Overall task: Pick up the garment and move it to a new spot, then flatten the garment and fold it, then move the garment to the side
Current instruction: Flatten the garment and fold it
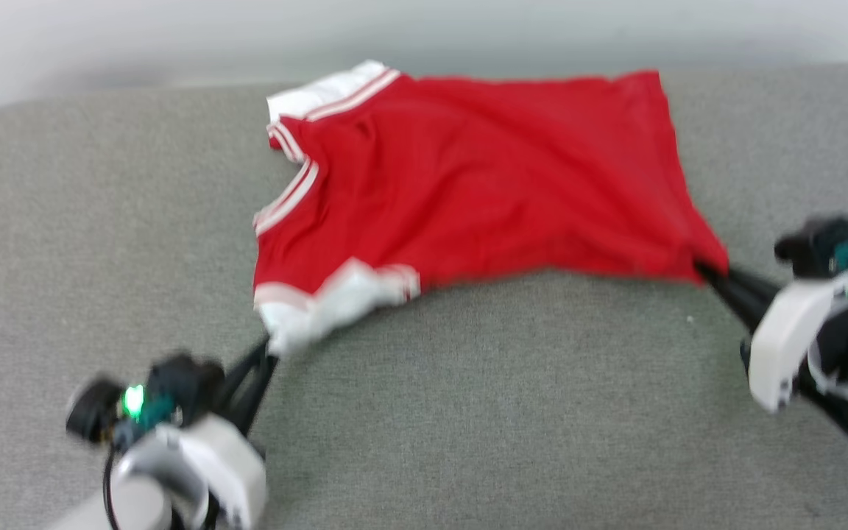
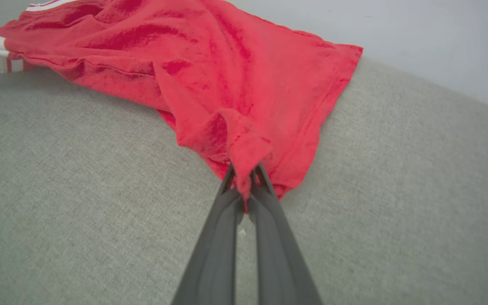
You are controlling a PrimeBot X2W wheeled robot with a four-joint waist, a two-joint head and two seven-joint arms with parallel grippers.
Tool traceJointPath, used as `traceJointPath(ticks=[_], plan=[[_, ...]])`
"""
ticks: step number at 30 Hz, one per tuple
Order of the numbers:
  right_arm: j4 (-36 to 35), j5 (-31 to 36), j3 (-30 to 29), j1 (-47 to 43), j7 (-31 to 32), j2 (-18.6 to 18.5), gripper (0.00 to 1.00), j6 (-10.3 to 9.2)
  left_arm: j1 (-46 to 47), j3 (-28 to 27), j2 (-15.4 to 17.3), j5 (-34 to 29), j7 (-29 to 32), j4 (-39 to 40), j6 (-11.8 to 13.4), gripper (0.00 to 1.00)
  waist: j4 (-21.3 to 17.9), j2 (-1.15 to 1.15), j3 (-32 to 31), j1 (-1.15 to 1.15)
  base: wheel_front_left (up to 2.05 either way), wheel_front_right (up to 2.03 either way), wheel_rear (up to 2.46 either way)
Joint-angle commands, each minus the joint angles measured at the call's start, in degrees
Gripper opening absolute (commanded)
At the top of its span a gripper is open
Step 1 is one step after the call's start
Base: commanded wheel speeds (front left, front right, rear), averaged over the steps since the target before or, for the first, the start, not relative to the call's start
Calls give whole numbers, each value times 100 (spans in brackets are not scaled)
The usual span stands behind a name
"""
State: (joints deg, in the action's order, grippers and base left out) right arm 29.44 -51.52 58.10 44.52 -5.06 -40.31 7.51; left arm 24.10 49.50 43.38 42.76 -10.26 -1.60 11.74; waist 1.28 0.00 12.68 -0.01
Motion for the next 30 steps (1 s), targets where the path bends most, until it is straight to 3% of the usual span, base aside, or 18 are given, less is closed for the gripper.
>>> traceJointPath(ticks=[1, 7, 11, 22, 30], plan=[[-96, -71, 12, -353, -65, -95, 0, -4, -413, 68, 91, 108, -3, 161, 139, 0, 2, 0, -282, 1, 0, 0, 0], [-419, -256, -147, -1441, -163, -391, 0, -4, -1550, 145, 290, 514, -105, 538, 595, 0, 76, 0, -663, 1, 0, 0, 0], [-701, -320, -334, -2128, -192, -601, 0, -4, -2087, 248, 502, 758, -24, 705, 648, 0, 117, 0, -843, 1, 0, 0, 0], [-1440, -328, -1066, -3729, 13, -924, 0, -4, -2954, 474, 520, 1427, 259, 1150, 741, 0, 116, 0, -1042, 1, 0, 0, 0], [-1849, 44, -1922, -4164, 421, -754, 0, -4, -2607, 328, 556, 1188, 92, 1209, 739, 0, 119, 0, -927, 1, 0, 0, 0]])
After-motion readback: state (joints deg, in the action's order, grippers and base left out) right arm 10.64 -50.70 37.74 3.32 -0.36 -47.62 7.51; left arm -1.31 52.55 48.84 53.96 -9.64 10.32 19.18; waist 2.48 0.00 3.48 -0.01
